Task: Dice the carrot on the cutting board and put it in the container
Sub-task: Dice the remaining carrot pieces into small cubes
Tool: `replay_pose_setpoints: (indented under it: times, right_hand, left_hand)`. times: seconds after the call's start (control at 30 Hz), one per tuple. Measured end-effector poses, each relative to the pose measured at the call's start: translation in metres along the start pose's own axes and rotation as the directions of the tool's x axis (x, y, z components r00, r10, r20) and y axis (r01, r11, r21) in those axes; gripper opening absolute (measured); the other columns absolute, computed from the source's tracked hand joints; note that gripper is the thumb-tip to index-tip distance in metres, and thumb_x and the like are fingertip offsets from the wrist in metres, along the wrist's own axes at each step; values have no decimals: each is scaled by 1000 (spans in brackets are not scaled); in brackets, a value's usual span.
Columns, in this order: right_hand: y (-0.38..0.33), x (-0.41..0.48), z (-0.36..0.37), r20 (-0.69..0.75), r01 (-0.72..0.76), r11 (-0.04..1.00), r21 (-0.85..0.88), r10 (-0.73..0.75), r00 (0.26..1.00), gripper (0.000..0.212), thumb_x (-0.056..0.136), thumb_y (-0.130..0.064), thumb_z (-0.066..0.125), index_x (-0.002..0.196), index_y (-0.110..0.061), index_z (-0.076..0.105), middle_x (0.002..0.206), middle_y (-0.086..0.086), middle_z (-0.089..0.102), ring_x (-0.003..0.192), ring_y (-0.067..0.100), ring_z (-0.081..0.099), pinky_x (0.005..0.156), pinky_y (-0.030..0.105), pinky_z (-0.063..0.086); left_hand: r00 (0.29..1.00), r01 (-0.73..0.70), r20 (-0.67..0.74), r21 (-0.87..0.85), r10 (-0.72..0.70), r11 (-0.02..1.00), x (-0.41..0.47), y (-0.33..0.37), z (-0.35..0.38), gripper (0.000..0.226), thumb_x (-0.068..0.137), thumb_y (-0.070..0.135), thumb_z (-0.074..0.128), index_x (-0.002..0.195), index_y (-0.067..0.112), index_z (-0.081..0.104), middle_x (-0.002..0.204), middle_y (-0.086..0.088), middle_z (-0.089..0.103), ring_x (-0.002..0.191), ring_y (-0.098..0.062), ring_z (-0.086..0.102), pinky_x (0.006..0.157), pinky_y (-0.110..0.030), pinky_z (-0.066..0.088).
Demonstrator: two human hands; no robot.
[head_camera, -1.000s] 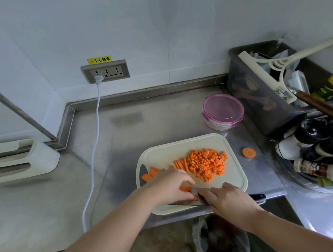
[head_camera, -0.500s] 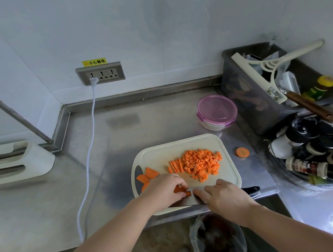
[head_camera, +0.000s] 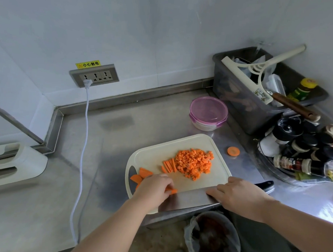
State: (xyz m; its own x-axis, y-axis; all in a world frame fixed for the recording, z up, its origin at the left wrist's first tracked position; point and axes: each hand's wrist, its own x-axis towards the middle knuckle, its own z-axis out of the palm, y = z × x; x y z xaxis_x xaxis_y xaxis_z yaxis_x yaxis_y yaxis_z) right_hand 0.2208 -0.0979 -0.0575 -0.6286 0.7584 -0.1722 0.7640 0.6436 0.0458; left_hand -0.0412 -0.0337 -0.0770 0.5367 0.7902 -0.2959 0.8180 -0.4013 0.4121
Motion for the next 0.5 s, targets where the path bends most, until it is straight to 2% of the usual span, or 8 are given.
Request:
replay_pose_setpoints:
  times: [0.07,0.2,0.27,0.33,0.43,0.5]
  right_hand:
    - [8,-7,0,-79,-29,999,-35,26,997,52,60,-20,81,107,-28,59,66,-12,59,47,14,46,41,24,44]
    - [15,-20,-10,-170,-68,997,-48,59,984,58,42,-22,90,96,-26,72,63,-14,61,40,12,45,39,19,34]
    - [19,-25,-12,-199,-132,991,-23,125,972,59,42,-24,92,98,-26,72,61,-14,59,41,11,45,37,21,37]
    - [21,-28,-11,-202,-211,977,38,214,956,59,45,-24,92,100,-23,71,59,-13,56,43,11,46,36,22,38]
    - [22,-27,-12,-220,-347,923,168,378,899,56,51,-15,90,103,-19,70,56,-10,56,42,11,45,38,19,31]
    - [22,-25,-13,-236,-426,853,302,499,833,51,61,-9,85,107,-19,68,53,-11,51,40,12,39,37,17,23]
  left_hand:
    - [1000,4,-17,-29,-5,1000,1,0,-3,15,93,26,57,105,24,67,114,11,59,100,-11,57,90,-32,47]
    - [981,63,-182,-64,-73,996,16,-9,-20,19,92,19,55,105,24,68,109,9,62,96,-12,61,85,-28,46]
    - [969,57,-239,-24,-61,998,27,-12,-30,23,92,16,53,108,24,67,111,6,61,101,-16,60,88,-30,44]
    - [974,25,-227,76,-7,997,38,-9,-38,29,93,16,51,117,26,63,119,6,56,110,-17,55,93,-30,41]
    - [987,-9,-156,204,42,979,52,-5,-40,38,94,13,46,128,29,56,129,4,49,119,-19,47,96,-30,36]
    - [993,3,-110,266,28,964,60,-5,-39,41,95,14,42,131,30,54,132,2,47,121,-21,45,97,-31,36]
